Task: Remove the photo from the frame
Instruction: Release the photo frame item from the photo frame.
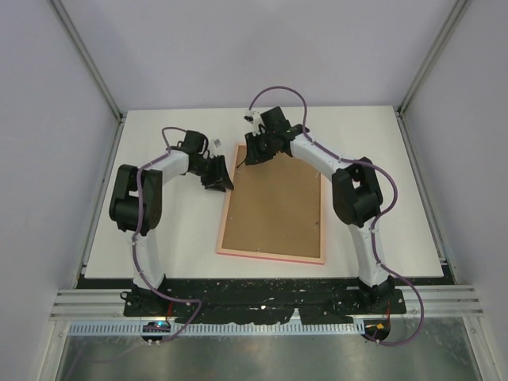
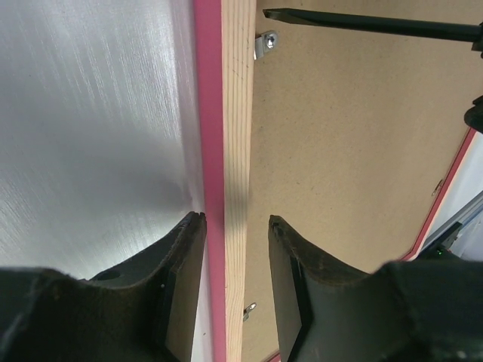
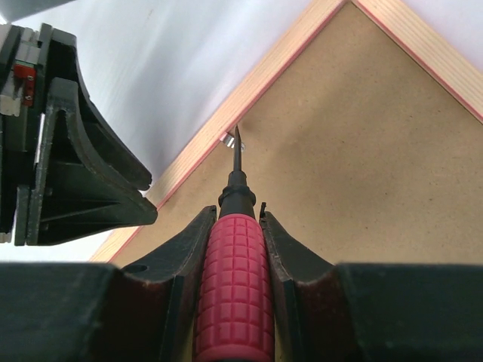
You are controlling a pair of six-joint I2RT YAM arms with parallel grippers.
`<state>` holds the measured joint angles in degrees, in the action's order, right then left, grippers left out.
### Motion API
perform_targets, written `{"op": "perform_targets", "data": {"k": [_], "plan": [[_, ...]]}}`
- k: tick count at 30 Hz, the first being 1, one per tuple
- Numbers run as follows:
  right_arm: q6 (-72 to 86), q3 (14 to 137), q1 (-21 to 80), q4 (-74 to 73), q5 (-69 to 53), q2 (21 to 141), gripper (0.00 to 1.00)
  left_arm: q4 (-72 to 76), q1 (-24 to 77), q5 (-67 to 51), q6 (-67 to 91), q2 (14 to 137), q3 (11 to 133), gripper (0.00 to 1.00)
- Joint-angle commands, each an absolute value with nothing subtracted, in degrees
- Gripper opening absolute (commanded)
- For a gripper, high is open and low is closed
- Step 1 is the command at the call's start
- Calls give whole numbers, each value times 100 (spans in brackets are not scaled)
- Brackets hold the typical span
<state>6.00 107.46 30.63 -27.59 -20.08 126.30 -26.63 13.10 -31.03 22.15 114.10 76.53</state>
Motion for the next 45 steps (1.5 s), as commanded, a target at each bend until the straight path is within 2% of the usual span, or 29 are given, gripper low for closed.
{"op": "perform_targets", "data": {"k": [1, 14, 19, 27, 45], "plan": [[606, 11065, 3059, -2760, -1767, 12621, 8, -2777, 1283, -3059, 2241, 11531, 7936, 41], [615, 11136, 3076, -2847, -2179, 12788, 8, -2892, 1310, -3076, 2268, 11847, 8130, 36], [545, 11092, 3102, -2892, -2294, 12779, 8, -2953, 1310, -3059, 2268, 11927, 8191, 31], [413, 10978, 3111, -2918, -2355, 12762, 8, -3006, 1310, -3050, 2268, 11979, 8227, 29], [-500, 10951, 3225, -3111, -2276, 12674, 8, -3015, 1318, -2997, 2294, 11997, 8244, 22]]}}
